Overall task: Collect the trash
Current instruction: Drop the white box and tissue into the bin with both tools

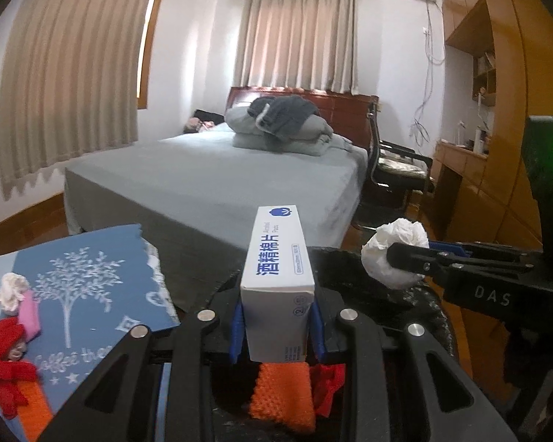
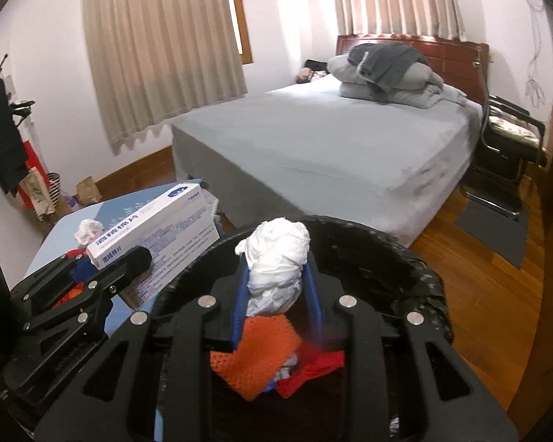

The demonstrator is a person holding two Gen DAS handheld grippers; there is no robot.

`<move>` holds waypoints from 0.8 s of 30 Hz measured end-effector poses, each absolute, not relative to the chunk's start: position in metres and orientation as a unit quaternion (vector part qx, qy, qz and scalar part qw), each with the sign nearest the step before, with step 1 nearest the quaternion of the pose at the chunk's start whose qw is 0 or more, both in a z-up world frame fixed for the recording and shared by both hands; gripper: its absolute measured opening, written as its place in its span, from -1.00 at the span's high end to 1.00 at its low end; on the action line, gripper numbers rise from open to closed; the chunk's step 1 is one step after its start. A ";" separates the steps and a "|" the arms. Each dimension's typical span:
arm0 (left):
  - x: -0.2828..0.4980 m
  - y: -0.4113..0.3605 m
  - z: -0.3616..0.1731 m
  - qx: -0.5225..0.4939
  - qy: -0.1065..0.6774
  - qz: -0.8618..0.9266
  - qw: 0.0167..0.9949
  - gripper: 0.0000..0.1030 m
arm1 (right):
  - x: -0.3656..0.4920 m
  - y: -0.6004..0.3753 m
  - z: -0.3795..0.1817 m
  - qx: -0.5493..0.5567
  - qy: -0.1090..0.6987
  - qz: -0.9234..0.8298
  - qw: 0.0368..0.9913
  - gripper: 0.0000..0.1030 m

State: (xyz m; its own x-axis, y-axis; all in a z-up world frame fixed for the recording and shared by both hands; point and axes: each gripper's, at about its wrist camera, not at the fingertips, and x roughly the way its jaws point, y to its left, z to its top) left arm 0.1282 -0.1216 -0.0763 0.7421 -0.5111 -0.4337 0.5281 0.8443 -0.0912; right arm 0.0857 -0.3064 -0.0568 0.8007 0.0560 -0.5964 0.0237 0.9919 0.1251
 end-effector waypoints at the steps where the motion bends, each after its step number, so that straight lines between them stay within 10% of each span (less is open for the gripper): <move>1: 0.129 -0.126 -0.078 0.022 0.229 -0.282 0.932 0.45 | 0.086 -0.308 -0.057 0.064 0.316 0.005 0.947 0.47; 8: 0.135 -0.141 -0.086 0.026 0.245 -0.299 0.922 0.28 | 0.084 -0.326 -0.063 0.068 0.318 -0.021 0.945 0.25; 14: 0.136 -0.128 -0.083 0.016 0.238 -0.283 0.929 -0.32 | 0.082 -0.333 -0.063 0.071 0.305 -0.053 0.948 -0.74; 24: 0.128 -0.055 -0.080 0.010 0.234 -0.196 0.952 -0.79 | 0.089 -0.300 -0.057 0.074 0.297 -0.012 0.952 -0.89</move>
